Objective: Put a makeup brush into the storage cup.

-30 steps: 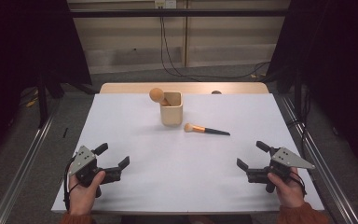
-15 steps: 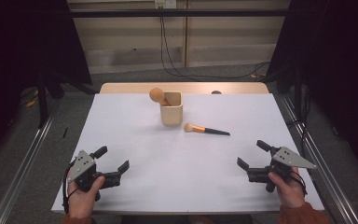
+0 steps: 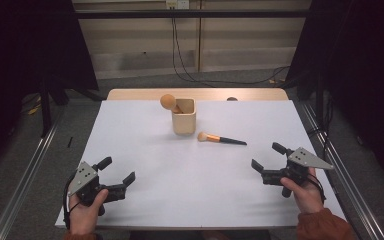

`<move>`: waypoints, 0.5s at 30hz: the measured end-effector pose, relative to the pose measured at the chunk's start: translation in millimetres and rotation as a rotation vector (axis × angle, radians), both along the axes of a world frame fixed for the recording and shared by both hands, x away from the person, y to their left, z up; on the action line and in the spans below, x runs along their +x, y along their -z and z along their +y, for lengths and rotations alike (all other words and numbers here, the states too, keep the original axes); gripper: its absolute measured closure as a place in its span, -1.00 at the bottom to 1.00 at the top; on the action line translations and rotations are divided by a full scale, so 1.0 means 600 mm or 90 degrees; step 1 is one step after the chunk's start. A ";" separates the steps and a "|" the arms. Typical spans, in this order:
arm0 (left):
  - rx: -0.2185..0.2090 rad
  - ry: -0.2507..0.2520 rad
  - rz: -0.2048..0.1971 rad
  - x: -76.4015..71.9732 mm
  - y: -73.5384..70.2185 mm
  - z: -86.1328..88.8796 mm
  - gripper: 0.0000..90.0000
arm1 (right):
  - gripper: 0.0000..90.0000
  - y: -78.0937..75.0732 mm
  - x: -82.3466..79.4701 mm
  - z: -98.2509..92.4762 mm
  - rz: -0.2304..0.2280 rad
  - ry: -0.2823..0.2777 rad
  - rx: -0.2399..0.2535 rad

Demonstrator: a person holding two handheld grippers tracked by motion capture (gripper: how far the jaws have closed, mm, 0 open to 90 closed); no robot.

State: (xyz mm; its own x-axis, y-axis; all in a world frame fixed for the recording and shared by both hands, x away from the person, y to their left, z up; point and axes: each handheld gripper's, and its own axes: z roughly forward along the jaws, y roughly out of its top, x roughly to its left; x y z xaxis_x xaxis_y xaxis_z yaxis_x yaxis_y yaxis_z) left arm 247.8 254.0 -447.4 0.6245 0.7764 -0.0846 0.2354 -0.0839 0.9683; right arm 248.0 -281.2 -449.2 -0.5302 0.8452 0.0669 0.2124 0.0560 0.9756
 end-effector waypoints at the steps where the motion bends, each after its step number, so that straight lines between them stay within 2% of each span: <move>1: 0.004 -0.001 -0.002 -0.001 0.000 0.001 -0.94 | -0.98 0.000 0.002 0.000 0.000 0.001 -0.002; 6: 0.007 -0.002 -0.001 0.004 0.001 -0.003 -0.94 | -1.00 -0.004 0.023 0.002 0.010 0.003 0.003; 10: 0.006 -0.004 -0.001 0.005 0.002 0.000 -0.94 | -0.99 -0.005 0.042 0.008 0.021 -0.005 -0.006; 15: 0.002 -0.004 0.003 0.009 0.005 0.008 -0.94 | -0.99 -0.010 0.068 0.019 0.021 -0.016 -0.014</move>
State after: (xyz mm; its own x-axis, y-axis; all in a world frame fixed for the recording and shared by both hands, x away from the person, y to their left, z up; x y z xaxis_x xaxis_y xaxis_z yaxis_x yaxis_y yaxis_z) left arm 253.0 259.1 -450.6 0.6192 0.7806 -0.0849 0.2402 -0.0854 0.9669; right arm 288.5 -269.6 -442.9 -0.5487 0.8334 0.0671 0.2431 0.0823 0.9665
